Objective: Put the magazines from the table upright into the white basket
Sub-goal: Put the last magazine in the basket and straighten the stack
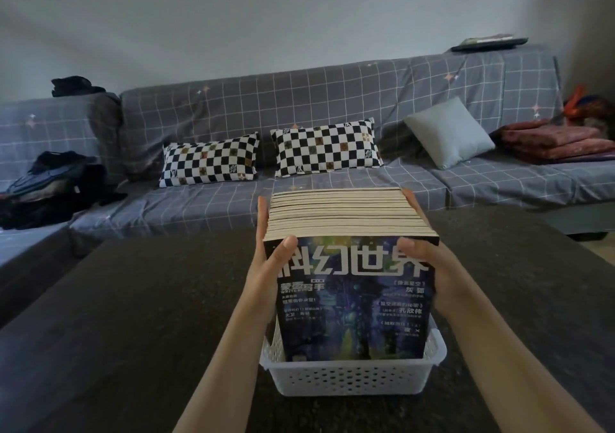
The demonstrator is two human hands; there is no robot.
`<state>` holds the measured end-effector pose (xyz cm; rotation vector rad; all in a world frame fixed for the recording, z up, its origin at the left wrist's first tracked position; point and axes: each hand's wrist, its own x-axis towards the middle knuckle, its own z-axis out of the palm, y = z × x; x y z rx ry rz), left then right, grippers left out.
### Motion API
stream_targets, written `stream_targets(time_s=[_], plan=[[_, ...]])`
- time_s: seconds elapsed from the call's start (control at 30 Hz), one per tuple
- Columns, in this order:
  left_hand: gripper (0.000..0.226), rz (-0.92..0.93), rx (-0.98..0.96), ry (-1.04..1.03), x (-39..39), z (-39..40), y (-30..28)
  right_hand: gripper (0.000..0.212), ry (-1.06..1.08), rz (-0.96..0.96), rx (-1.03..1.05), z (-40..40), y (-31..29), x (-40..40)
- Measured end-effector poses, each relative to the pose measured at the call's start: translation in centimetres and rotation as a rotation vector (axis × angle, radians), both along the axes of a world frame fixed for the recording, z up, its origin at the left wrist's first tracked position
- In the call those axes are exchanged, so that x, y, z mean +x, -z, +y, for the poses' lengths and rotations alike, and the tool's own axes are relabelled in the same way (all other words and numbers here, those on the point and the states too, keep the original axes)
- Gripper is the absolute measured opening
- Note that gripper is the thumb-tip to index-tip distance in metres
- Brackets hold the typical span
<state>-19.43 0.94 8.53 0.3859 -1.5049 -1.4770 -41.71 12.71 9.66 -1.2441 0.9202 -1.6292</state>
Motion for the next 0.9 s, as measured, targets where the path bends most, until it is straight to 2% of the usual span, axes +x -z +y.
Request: stream_targets(time_s=[0.1, 0.23, 0.3, 0.37, 0.43, 0.57, 0.67, 0.8, 0.9], plan=[[0.087, 0.009, 0.067, 0.044, -0.1, -0.5, 0.0, 0.098, 0.005, -0.083, -0.007, -0.4, 0.0, 0.9], [0.089, 0.047, 0.093, 0.077, -0.1, -0.8, 0.3, 0.100, 0.107, -0.059, 0.017, -1.0, -0.3, 1.2], [0.097, -0.002, 0.100, 0.053, 0.0, -0.8, 0.5, 0.106, 0.103, -0.024, 0.022, -1.0, 0.0, 0.6], [0.115, -0.102, 0.143, 0.068, 0.5, -0.7, 1.2, 0.111, 0.076, 0.061, 0.047, -0.4, 0.4, -0.1], [0.124, -0.201, 0.207, 0.065, 1.0, -0.4, 2.4, 0.108, 0.051, 0.103, 0.090, 0.3, 1.2, -0.1], [0.120, -0.204, 0.300, 0.013, 0.9, 0.2, 3.6, 0.094, 0.158, 0.015, 0.148, 0.4, 2.7, 1.2], [0.114, -0.178, 0.325, -0.003, 0.7, 0.3, 3.6, 0.092, 0.163, -0.047, 0.151, 0.2, 2.9, 1.5], [0.112, -0.169, 0.315, -0.039, 0.4, 0.5, 3.2, 0.100, 0.182, -0.015, 0.154, 0.1, 2.5, 1.5], [0.114, -0.185, 0.317, -0.047, 0.8, 0.6, 3.7, 0.091, 0.172, -0.018, 0.149, 0.4, 2.7, 1.2]])
